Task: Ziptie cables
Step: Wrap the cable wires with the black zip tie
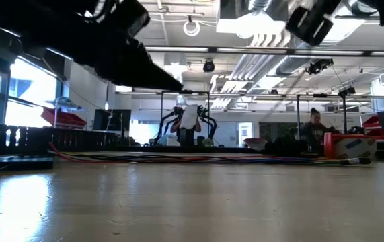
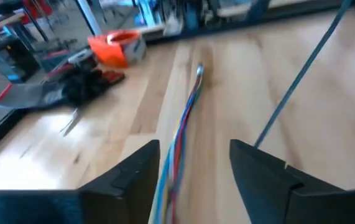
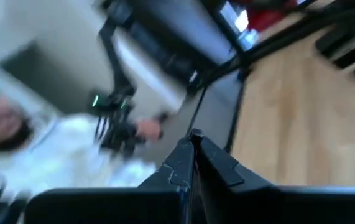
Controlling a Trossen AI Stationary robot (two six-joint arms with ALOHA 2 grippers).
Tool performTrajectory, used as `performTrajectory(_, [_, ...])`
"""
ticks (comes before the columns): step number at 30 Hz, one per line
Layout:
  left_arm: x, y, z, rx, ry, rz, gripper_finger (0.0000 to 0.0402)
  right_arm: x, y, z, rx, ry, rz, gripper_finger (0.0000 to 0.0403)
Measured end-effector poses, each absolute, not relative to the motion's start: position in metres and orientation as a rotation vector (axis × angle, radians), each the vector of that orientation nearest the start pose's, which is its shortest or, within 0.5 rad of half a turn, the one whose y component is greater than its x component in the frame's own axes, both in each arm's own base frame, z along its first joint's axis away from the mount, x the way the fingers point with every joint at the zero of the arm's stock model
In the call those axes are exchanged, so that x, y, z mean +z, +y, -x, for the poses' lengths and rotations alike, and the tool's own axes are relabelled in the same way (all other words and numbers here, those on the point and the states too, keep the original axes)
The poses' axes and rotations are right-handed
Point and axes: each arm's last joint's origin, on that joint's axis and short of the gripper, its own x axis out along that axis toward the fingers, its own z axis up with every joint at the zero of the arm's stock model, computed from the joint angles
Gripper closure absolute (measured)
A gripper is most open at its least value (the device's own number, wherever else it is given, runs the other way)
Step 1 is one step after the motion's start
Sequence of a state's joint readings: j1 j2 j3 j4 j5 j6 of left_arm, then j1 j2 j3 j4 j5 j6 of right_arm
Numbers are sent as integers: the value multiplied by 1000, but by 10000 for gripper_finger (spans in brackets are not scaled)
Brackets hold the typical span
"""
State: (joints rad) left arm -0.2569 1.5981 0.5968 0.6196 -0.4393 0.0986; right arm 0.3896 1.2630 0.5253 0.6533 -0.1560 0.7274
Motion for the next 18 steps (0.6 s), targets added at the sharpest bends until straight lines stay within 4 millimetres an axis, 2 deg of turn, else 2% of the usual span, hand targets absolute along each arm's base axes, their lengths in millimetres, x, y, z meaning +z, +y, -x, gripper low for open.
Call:
performTrajectory(5, [145,-40,-299,66,435,-228,209,212,107,-227,334,247,-707,403])
performTrajectory(13, [120,-2,-325,-58,523,-91,209,215,124,-218,322,200,-689,403])
performTrajectory(18, [100,8,-339,-74,674,-65,209,215,129,-214,311,191,-664,403])
